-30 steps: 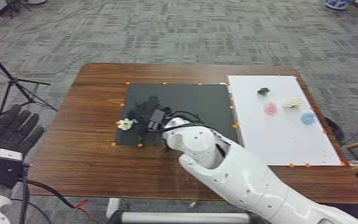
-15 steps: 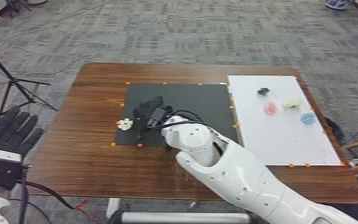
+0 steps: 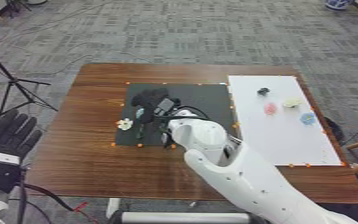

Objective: Arrange flowers

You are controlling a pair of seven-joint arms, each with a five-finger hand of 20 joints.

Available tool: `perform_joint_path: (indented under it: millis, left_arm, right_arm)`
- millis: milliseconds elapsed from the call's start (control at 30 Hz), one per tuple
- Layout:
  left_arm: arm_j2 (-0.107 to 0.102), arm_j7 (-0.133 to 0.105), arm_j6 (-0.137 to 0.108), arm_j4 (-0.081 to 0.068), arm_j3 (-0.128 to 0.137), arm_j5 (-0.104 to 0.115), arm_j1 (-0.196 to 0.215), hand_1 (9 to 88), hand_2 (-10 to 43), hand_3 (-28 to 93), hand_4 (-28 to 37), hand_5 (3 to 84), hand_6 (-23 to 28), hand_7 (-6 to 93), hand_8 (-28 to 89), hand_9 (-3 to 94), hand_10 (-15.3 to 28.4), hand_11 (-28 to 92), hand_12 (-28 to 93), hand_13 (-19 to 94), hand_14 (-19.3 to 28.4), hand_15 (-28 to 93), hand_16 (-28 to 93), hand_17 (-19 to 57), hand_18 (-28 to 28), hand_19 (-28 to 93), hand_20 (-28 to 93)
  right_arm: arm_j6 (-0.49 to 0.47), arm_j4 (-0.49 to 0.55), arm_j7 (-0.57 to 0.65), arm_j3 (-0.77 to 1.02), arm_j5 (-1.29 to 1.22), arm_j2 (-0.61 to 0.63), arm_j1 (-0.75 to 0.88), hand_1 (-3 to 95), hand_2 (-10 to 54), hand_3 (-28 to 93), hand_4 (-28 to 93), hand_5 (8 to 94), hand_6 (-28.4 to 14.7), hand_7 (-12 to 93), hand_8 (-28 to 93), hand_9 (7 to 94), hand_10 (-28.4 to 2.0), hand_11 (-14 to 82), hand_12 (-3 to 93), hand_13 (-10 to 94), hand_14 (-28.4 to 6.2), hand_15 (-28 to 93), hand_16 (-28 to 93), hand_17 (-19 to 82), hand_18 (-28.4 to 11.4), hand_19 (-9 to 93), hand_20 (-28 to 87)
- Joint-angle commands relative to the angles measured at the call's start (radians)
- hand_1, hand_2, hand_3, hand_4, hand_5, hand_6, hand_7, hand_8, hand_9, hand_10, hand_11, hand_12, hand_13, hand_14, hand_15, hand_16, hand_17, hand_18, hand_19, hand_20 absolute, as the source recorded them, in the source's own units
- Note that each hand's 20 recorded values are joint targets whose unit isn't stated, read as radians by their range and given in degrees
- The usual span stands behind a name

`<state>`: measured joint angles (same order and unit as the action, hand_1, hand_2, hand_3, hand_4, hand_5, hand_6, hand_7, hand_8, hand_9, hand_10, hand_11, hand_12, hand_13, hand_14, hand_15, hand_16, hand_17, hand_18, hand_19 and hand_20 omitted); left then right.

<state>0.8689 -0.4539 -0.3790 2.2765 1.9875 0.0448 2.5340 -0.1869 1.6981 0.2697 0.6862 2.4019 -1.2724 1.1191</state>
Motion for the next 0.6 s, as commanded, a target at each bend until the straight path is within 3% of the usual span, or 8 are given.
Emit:
perform_joint_path:
  millis: [33,267,500,600]
  left_arm:
    - [0.028,-0.011,0.008,0.011,0.037,-0.007,0.021,23.0,20.3,67,-28.3,38.6,8.6,12.7,-7,33.7,14.2,20,14,24,13.5,29,-2,-3.5,10.5,19,13]
    - [0.030,-0.025,0.004,0.020,0.076,-0.003,0.043,23.2,20.3,66,-28.3,38.6,8.6,12.7,-7,33.8,14.3,20,14,24,13.4,29,-2,-3.4,10.5,19,13]
    - [0.031,-0.039,0.010,0.025,0.082,0.000,0.056,23.1,20.3,67,-28.3,38.5,8.6,12.7,-7,33.8,14.2,20,14,24,13.4,29,-2,-3.4,10.5,19,13]
    - [0.028,-0.051,0.012,0.026,0.085,0.007,0.062,23.0,20.3,66,-28.3,38.6,8.6,12.7,-7,33.8,14.2,20,14,24,13.4,29,-2,-3.4,10.5,19,13]
  right_arm:
    - [0.048,0.162,0.123,0.262,-0.037,0.217,0.098,37.6,-4.9,80,-25,44.2,-4.1,14,-12,39.6,-20.8,13.3,15.2,49,-17.1,80,22,21,-25.3,73,38]
    - [0.008,0.217,0.229,0.465,-0.075,0.367,0.248,41.2,-8.0,78,-26,47.5,-6.3,11,-10,44.6,-19.4,13.4,14.9,52,-16.6,78,21,22,-25.5,73,37]
    - [-0.045,0.232,0.288,0.601,-0.068,0.443,0.408,44.8,-9.5,78,-26,47.0,-7.1,9,-10,44.5,-18.9,13.4,14.5,53,-16.1,77,22,22,-25.5,74,37]
    - [-0.020,0.219,0.289,0.626,-0.060,0.456,0.447,47.2,-9.5,79,-27,46.9,-7.1,9,-10,44.3,-18.1,13.6,14.4,53,-15.8,77,22,23,-25.5,74,36]
